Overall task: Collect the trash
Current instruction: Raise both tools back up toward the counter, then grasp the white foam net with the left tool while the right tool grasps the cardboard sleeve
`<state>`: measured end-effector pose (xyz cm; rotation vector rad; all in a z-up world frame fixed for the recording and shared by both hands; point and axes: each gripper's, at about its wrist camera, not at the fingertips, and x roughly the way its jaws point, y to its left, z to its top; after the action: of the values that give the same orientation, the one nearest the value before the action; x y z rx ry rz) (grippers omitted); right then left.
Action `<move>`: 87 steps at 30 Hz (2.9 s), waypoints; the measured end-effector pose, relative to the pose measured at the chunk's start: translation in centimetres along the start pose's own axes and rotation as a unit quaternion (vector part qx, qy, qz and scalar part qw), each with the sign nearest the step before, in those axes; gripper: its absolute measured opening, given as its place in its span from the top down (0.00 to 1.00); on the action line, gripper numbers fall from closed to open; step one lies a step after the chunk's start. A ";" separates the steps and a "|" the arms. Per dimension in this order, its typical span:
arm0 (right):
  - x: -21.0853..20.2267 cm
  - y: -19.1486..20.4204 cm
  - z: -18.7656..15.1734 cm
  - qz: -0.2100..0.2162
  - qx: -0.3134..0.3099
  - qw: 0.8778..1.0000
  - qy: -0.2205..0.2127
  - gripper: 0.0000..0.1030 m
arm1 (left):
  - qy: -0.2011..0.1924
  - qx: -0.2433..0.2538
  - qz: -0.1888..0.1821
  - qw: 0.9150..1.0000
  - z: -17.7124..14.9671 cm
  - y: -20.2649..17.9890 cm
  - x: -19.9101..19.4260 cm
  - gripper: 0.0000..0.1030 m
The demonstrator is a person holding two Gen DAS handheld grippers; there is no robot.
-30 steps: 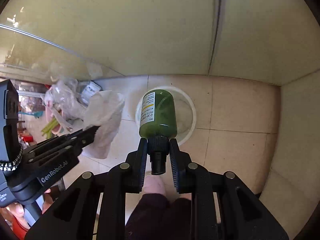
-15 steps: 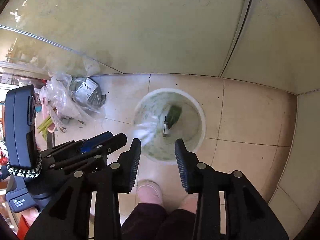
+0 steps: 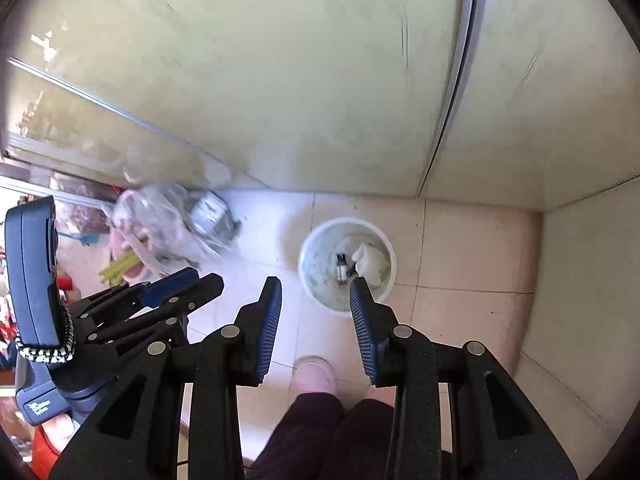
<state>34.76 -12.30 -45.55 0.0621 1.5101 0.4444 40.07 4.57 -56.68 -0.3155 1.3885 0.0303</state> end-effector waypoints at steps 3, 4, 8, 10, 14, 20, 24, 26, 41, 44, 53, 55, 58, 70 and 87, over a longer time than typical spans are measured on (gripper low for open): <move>-5.3 2.1 0.5 0.003 0.004 1.000 -0.027 0.69 | -0.026 0.014 0.008 1.000 0.4 -1.0 -6.1 0.74; -7.0 2.6 0.6 0.004 0.005 0.999 -0.037 0.69 | -0.035 0.017 0.008 0.999 0.5 -1.2 -8.5 0.74; -14.2 5.1 0.9 0.005 0.003 0.997 -0.079 0.69 | -0.068 0.034 0.004 0.997 0.9 -2.1 -16.3 0.74; -17.7 6.4 0.9 0.000 -0.002 0.995 -0.099 0.69 | -0.090 0.043 0.003 0.995 1.2 -2.5 -20.4 0.74; -23.8 8.6 1.0 -0.014 -0.013 0.989 -0.146 0.69 | -0.137 0.058 -0.003 0.989 1.5 -2.7 -27.5 0.70; -30.9 11.6 0.3 -0.038 -0.014 0.975 -0.219 0.61 | -0.206 0.076 -0.015 0.975 1.7 -2.7 -36.7 0.60; -33.7 12.8 0.3 -0.042 -0.010 0.965 -0.257 0.55 | -0.243 0.083 -0.012 0.966 1.9 -2.6 -40.8 0.50; -34.8 13.9 0.7 -0.044 -0.010 0.962 -0.269 0.50 | -0.254 0.081 -0.012 0.964 2.2 -2.8 -42.1 0.44; -37.1 13.2 7.6 -0.041 -0.039 0.949 -0.309 0.32 | -0.290 0.059 0.016 0.955 10.0 -3.8 -45.5 0.31; -36.8 12.4 10.5 -0.034 -0.051 0.952 -0.300 0.32 | -0.291 0.048 0.021 0.955 12.9 -4.5 -45.3 0.31; -36.0 10.5 18.7 -0.017 -0.117 0.960 -0.255 0.32 | -0.283 0.009 0.041 0.958 21.0 -7.1 -43.9 0.31; -35.6 10.2 20.2 -0.013 -0.130 0.959 -0.251 0.32 | -0.287 -0.001 0.050 0.957 22.4 -7.4 -43.5 0.31; -34.5 9.9 22.3 -0.006 -0.134 0.962 -0.236 0.32 | -0.279 -0.008 0.059 0.958 24.1 -7.5 -42.9 0.31; -27.4 11.8 28.4 0.020 -0.090 0.982 -0.167 0.32 | -0.259 -0.027 0.063 0.963 30.0 -0.9 -41.8 0.30; -18.0 14.7 33.0 -0.049 0.014 0.991 -0.123 0.45 | -0.192 0.086 0.000 0.978 40.0 4.0 -37.3 0.30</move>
<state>63.23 3.12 -21.46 0.0627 1.2709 0.3242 70.64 23.97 -15.52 -0.1548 0.9998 -0.0286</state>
